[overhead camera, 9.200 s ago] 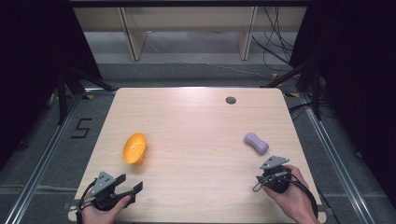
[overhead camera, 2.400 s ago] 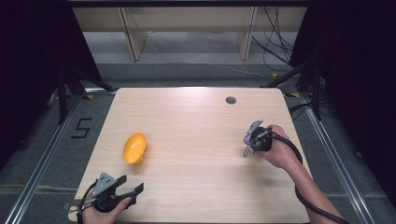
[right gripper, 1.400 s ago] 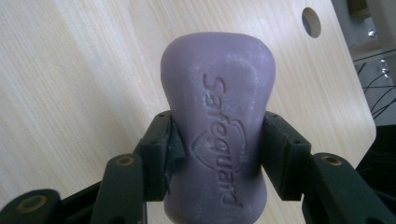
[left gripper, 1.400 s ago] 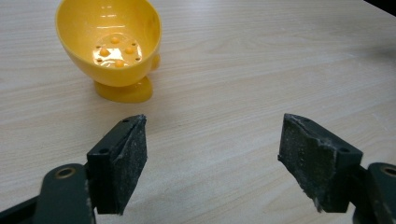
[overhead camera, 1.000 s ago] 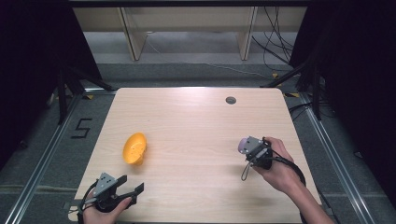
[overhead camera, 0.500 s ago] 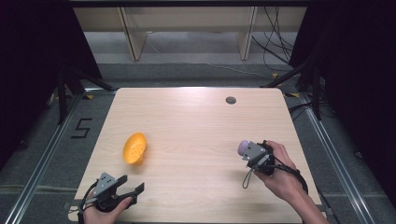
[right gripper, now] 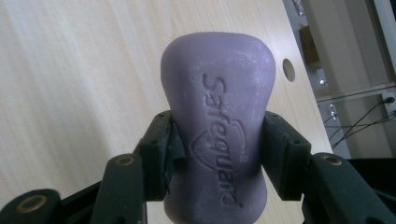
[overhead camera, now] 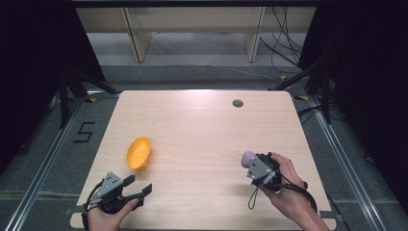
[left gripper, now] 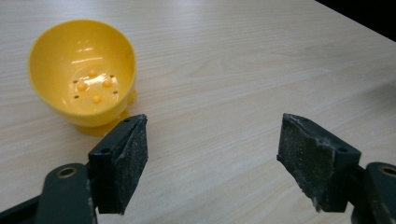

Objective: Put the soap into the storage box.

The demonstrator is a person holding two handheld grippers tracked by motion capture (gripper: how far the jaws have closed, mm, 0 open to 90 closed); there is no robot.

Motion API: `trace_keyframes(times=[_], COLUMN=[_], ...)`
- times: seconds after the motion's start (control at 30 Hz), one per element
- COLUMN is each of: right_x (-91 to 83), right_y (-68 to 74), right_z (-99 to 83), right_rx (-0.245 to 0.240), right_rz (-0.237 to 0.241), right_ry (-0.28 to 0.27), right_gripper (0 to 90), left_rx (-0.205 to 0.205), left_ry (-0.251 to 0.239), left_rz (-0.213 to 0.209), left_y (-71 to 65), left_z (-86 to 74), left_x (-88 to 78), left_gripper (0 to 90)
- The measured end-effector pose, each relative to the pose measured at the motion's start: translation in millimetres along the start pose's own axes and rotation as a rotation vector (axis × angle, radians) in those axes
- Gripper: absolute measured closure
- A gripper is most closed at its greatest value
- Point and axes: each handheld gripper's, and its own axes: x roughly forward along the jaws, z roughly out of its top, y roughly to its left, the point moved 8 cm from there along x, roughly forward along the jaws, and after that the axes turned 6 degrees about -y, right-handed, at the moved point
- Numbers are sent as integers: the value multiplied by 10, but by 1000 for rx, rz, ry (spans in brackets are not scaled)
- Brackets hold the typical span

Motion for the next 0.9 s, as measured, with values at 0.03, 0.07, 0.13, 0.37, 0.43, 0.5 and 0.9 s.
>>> trace_keyframes(times=[0.03,0.07,0.13,0.37,0.43,0.5,0.9], right_x=[-6,-15,-23,-57,-66,-65,-79], right_y=[32,68,113,229,246,287,304], right_z=[14,17,40,92,88,96,99], right_rx=[-3,6,-3,-12,-25,-12,-13], right_rz=[9,11,12,13,7,12,-3], right_ry=[-9,-5,-15,-38,-36,-50,-59], right_gripper=[504,504,504,504,503,504,503], left_rx=[3,6,14,53,67,81,137], left_ry=[1,5,3,1,2,11,13], left_rz=[-12,-24,-51,-111,-133,-133,-222], left_y=[-21,-46,-108,-354,-423,-476,-795], left_z=[24,48,105,319,380,433,720], left_x=[15,32,72,213,253,279,473], left_gripper=[234,233,233,238,239,239,239])
